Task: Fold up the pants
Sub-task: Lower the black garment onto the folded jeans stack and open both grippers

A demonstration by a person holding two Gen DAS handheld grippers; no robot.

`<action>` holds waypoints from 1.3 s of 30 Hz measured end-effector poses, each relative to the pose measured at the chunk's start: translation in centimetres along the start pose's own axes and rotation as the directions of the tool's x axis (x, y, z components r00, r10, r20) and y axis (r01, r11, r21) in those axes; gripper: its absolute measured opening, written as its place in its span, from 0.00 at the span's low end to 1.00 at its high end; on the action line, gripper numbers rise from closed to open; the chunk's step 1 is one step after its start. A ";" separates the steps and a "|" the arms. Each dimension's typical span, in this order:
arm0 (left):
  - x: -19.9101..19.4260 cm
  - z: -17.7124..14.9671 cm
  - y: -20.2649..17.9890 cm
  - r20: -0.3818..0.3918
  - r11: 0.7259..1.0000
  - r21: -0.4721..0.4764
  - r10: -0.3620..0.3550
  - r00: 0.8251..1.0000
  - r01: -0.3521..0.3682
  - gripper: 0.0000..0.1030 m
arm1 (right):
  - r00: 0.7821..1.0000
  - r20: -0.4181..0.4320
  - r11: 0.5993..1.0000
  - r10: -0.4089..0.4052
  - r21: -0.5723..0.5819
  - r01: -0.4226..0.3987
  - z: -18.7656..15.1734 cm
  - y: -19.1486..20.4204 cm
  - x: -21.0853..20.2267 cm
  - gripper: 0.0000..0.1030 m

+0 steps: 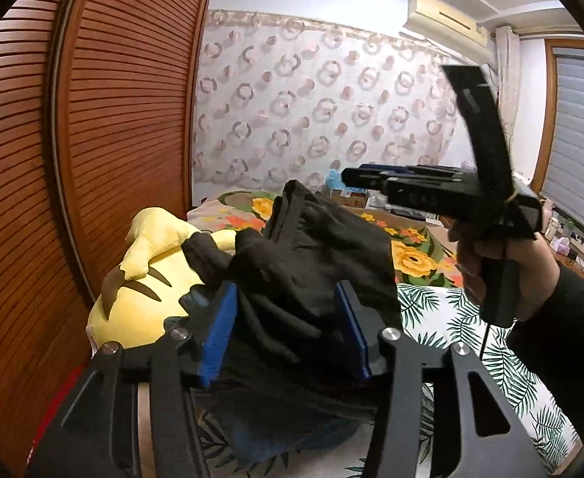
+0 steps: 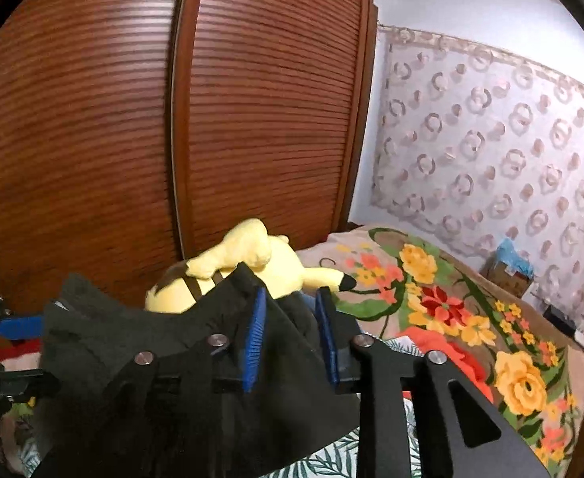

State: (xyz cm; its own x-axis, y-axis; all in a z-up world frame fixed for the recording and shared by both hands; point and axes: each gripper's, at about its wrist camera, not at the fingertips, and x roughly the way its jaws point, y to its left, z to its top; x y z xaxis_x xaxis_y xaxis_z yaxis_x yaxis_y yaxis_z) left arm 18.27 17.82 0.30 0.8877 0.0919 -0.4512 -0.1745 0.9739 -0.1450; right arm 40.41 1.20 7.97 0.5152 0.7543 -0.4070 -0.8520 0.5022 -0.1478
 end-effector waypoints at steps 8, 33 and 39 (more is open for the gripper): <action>1.0 -0.6 0.1 -0.041 0.998 0.021 0.054 0.998 -0.053 0.50 | 0.996 -0.045 0.997 0.076 0.021 -0.075 -2.0 -0.3 -0.6 0.29; 0.5 -2.4 1.2 -0.108 0.996 0.018 0.091 0.990 -0.090 0.52 | 0.993 -0.103 0.992 0.054 0.117 -0.042 -2.5 0.3 2.1 0.29; -1.6 -2.2 1.7 -0.082 0.997 0.011 0.082 0.993 -0.081 0.79 | 0.994 -0.087 0.991 0.060 0.121 -0.049 -3.2 2.3 0.1 0.29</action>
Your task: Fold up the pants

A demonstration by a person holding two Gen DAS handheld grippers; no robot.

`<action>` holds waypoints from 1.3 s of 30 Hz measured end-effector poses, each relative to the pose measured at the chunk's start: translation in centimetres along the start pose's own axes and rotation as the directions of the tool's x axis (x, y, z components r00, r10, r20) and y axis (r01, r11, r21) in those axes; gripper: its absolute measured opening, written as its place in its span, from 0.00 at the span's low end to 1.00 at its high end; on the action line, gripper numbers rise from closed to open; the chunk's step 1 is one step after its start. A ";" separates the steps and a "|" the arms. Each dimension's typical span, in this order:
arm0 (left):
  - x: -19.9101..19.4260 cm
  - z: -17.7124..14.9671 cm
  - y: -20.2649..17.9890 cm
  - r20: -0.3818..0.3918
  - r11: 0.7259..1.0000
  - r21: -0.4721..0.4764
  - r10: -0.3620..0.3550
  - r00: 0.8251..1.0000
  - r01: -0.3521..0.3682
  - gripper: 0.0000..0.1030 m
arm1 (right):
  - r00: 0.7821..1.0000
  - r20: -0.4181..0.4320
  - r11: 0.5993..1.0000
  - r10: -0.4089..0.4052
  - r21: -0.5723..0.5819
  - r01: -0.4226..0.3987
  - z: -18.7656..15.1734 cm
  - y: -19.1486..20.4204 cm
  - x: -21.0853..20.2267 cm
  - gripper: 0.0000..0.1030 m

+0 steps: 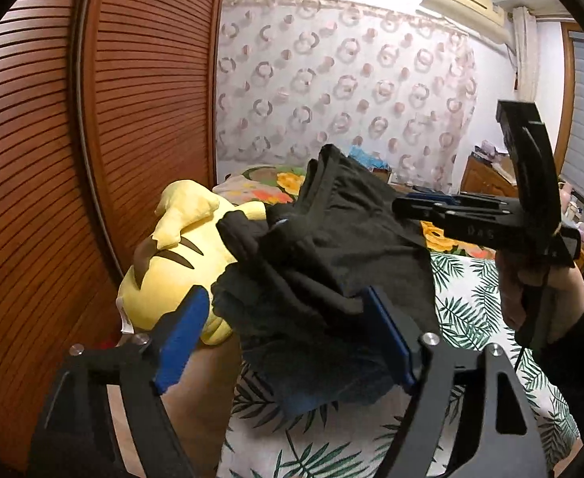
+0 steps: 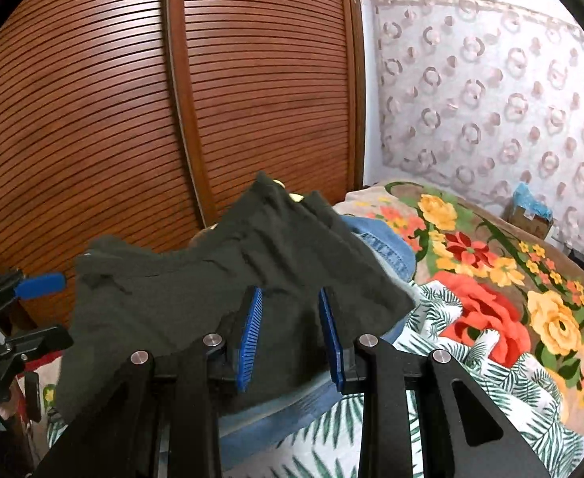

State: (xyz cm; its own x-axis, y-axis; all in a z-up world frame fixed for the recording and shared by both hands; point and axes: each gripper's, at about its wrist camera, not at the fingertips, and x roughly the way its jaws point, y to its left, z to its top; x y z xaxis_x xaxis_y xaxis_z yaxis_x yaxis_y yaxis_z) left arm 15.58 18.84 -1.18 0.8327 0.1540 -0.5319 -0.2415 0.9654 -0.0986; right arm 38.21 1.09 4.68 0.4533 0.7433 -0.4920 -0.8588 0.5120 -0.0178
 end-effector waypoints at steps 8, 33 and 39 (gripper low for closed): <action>-2.7 -0.3 -0.4 0.039 1.000 0.027 0.003 0.999 -0.004 0.89 | 1.000 0.021 1.000 0.002 0.003 -0.002 -0.8 1.4 -2.6 0.30; -9.1 -1.4 -8.2 0.098 0.989 0.123 -0.099 0.990 0.087 0.89 | 0.964 0.115 0.963 -0.240 0.150 0.222 -9.2 7.1 -22.0 0.53; -9.9 -1.8 -10.5 0.089 0.982 0.139 -0.138 0.986 0.125 0.89 | 0.942 0.120 0.940 -0.312 0.182 0.288 -11.0 9.5 -26.2 0.53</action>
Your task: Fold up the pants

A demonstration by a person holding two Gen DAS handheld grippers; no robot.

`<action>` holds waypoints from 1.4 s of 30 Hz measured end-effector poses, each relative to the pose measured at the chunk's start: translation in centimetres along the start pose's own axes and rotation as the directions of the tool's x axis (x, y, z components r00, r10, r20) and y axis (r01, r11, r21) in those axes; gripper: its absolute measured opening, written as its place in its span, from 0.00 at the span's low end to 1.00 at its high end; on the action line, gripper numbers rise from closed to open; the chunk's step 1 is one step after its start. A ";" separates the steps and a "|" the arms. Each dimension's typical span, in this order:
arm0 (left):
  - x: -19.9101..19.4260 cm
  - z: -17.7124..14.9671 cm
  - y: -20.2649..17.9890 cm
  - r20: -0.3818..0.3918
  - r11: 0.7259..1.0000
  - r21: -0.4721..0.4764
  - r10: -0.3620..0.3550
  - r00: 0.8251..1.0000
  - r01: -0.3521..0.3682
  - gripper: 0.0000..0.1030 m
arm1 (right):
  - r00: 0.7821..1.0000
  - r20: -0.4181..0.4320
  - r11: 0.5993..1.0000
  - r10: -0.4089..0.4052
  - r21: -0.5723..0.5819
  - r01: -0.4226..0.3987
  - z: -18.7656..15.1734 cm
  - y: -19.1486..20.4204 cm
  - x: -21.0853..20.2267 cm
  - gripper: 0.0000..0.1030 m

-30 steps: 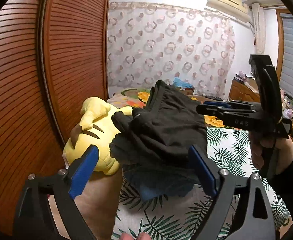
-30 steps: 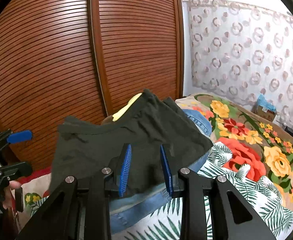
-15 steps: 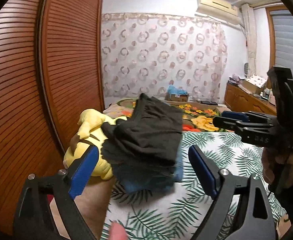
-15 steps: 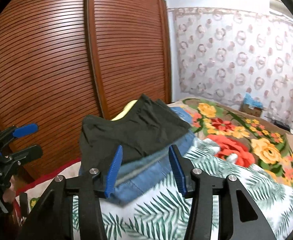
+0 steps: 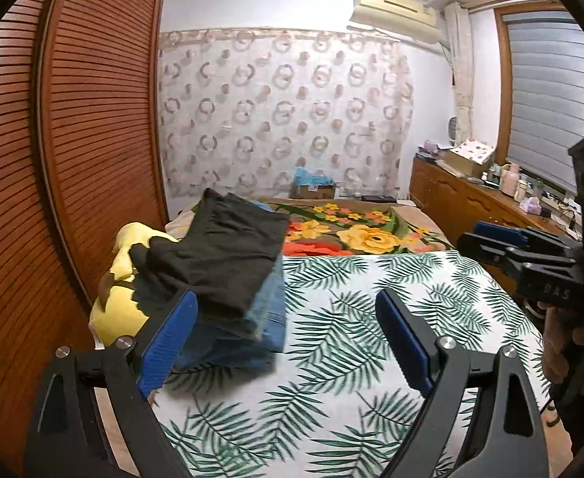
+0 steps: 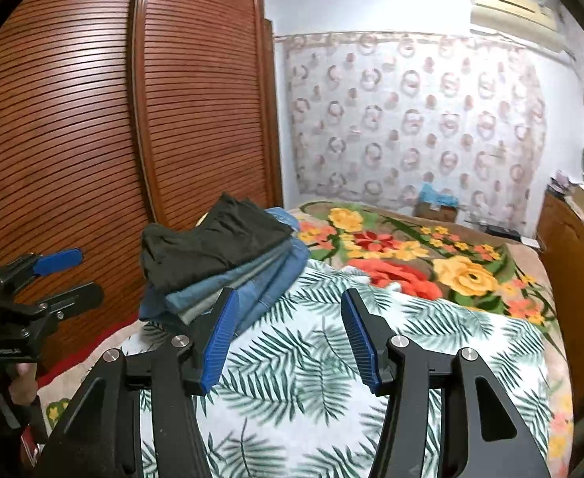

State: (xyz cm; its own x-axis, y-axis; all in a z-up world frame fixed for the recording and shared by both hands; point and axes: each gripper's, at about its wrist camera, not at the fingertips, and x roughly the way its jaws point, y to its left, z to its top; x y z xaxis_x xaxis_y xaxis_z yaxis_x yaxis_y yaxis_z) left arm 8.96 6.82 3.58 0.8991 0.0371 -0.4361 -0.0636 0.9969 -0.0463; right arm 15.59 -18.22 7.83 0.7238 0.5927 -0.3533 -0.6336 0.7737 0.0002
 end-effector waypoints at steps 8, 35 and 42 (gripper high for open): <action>-1.0 -0.4 -3.4 0.008 0.999 0.029 -0.032 0.999 0.032 0.89 | 0.994 0.021 0.993 -0.107 0.042 0.107 -1.5 1.5 -4.5 0.58; -3.8 -0.2 -8.2 0.052 0.997 0.041 -0.068 0.996 0.066 0.89 | 0.961 0.073 0.953 -0.266 0.171 0.250 -3.5 5.3 -8.8 0.58; -4.1 -0.2 -8.5 0.056 0.997 0.037 -0.065 0.996 0.063 0.89 | 0.958 0.074 0.949 -0.278 0.175 0.262 -4.1 5.1 -8.8 0.58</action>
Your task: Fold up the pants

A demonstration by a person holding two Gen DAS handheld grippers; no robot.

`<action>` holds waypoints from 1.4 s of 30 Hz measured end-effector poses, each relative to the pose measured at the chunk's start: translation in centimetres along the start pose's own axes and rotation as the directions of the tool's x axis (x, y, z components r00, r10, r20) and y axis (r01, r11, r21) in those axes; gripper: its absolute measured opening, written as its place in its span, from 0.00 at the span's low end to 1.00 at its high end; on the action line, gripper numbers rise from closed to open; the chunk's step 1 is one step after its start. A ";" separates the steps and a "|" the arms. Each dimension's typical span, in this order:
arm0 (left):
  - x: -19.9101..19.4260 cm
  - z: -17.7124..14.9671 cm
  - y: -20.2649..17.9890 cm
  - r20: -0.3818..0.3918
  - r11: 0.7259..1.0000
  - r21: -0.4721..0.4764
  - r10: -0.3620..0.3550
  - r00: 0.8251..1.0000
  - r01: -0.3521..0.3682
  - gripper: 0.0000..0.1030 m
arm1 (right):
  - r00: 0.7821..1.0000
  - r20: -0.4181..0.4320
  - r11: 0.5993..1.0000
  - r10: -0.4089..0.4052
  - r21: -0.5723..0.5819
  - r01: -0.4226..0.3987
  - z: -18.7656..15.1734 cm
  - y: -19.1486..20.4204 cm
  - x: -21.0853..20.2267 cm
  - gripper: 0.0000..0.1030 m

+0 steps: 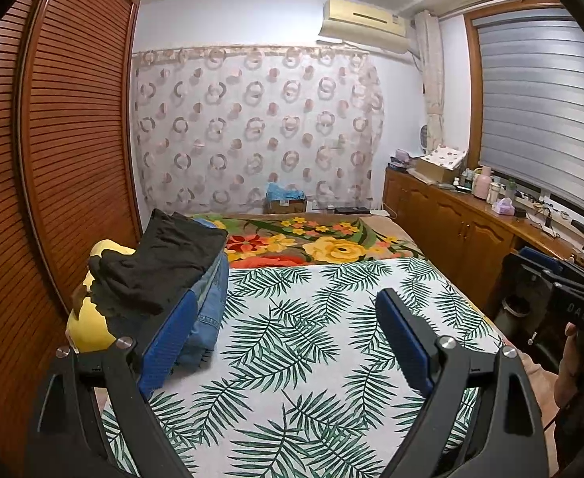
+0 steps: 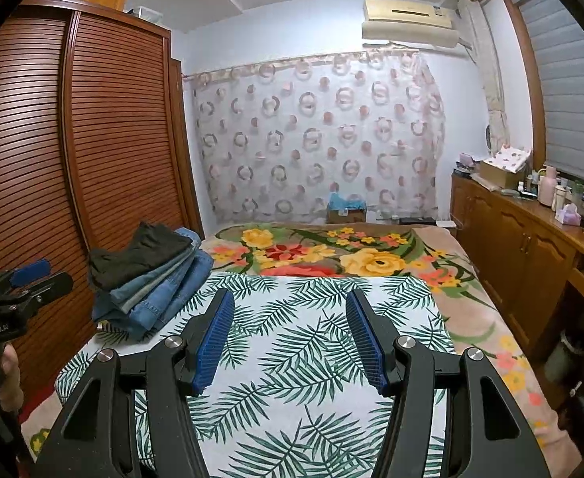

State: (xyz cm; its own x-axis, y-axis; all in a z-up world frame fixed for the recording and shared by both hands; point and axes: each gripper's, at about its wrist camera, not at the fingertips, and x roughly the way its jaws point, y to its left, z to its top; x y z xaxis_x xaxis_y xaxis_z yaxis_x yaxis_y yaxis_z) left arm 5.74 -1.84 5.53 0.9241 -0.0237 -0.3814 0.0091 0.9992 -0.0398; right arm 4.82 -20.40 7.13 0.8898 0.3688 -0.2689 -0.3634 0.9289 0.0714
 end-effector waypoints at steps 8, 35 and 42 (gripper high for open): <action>-0.1 0.1 0.2 0.001 1.000 0.001 0.004 1.000 -0.004 0.89 | 1.000 -0.001 1.000 -0.001 0.000 0.001 -0.2 -0.8 0.3 0.58; -0.5 0.5 0.3 0.010 1.000 0.000 0.007 1.000 -0.007 0.89 | 1.000 -0.002 1.000 -0.004 -0.004 0.004 -0.2 -1.2 0.5 0.58; -0.5 0.7 0.3 0.012 1.000 0.003 0.009 1.000 -0.009 0.89 | 1.000 0.003 1.000 -0.002 -0.006 0.002 -0.5 -1.3 0.3 0.58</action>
State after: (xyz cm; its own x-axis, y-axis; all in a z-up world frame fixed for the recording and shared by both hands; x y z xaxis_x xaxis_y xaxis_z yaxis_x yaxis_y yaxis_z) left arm 5.59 -1.49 6.38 0.9285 -0.0147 -0.3710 0.0024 0.9994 -0.0337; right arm 5.43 -21.47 6.50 0.8911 0.3674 -0.2666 -0.3637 0.9293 0.0650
